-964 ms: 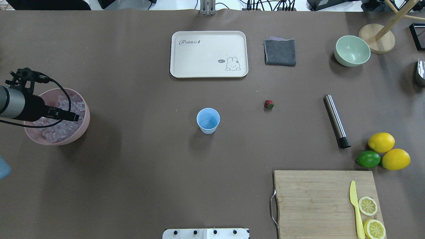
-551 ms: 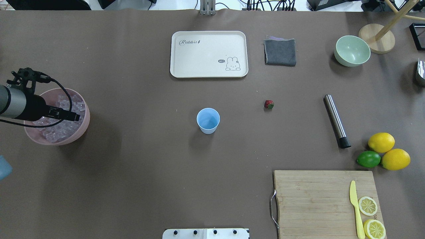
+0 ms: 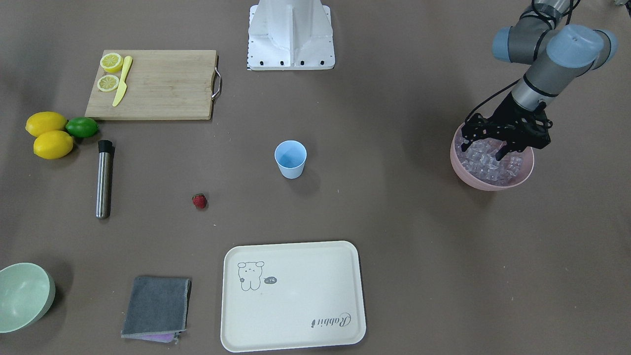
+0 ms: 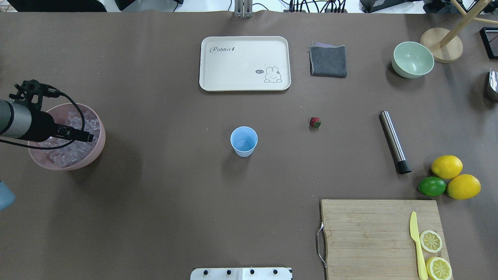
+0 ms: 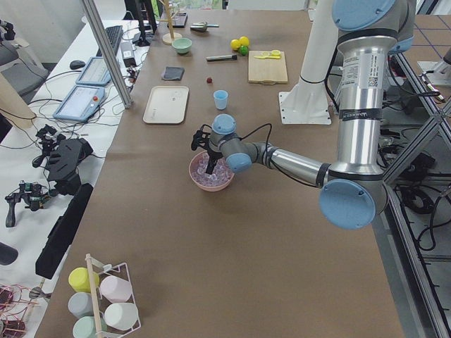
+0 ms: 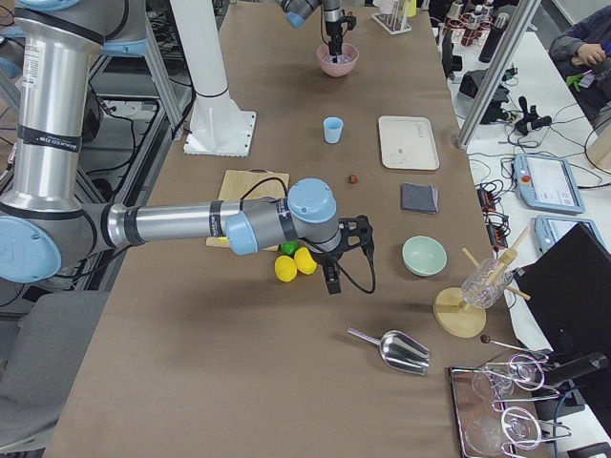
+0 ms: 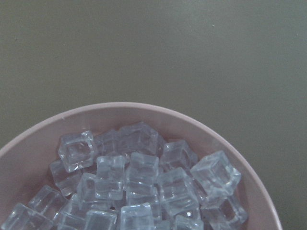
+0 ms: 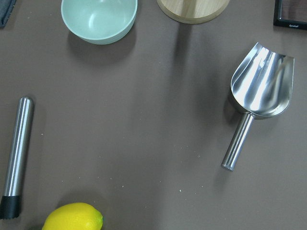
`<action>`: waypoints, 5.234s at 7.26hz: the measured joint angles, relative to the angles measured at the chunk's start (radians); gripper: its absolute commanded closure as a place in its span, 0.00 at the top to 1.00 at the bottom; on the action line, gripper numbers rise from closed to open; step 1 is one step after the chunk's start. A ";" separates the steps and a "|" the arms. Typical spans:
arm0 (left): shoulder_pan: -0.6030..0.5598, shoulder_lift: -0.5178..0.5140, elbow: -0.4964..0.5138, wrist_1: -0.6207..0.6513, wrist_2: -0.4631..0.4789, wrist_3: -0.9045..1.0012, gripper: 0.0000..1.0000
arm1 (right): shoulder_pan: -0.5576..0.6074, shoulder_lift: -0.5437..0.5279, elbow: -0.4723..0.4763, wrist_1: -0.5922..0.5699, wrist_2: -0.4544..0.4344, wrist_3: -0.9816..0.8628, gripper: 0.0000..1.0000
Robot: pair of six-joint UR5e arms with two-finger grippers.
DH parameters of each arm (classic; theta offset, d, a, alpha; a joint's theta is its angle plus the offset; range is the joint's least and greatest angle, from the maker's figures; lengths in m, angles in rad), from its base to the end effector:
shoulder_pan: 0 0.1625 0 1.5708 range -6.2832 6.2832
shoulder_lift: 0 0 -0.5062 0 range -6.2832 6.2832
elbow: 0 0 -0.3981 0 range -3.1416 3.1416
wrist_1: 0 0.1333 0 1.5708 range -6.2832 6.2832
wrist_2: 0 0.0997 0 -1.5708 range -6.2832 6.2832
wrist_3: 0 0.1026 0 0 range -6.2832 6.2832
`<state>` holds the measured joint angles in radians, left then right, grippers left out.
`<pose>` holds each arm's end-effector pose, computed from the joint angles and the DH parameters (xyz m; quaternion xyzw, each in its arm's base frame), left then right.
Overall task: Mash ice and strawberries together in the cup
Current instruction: 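Close the left gripper on an ice cube and lift it, then carry the ice cube with the left gripper over the light-blue cup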
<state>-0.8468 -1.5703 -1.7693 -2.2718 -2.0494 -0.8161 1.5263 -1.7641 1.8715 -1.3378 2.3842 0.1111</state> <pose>0.2822 -0.4491 0.5690 0.1544 0.4471 0.0626 0.8788 0.0402 -0.4183 0.6498 0.1248 -0.4008 -0.0368 0.9069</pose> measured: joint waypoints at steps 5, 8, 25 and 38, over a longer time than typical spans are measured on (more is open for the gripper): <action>0.005 -0.002 0.001 -0.002 0.000 0.000 0.88 | 0.000 0.000 -0.001 0.000 0.000 0.000 1.00; 0.008 -0.003 0.009 -0.007 0.000 0.000 0.81 | 0.000 0.000 -0.001 -0.001 0.000 -0.001 1.00; -0.065 -0.052 -0.031 -0.063 -0.100 -0.002 0.00 | 0.000 -0.004 0.001 0.000 0.001 0.001 1.00; 0.324 -0.578 0.106 -0.040 0.341 -0.612 0.00 | 0.001 -0.003 0.010 0.004 -0.002 0.001 1.00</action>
<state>-0.5227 -2.1486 -1.6631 -2.3116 -1.7086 -1.4283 1.5269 -1.7672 1.8811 -1.3334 2.3820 0.1123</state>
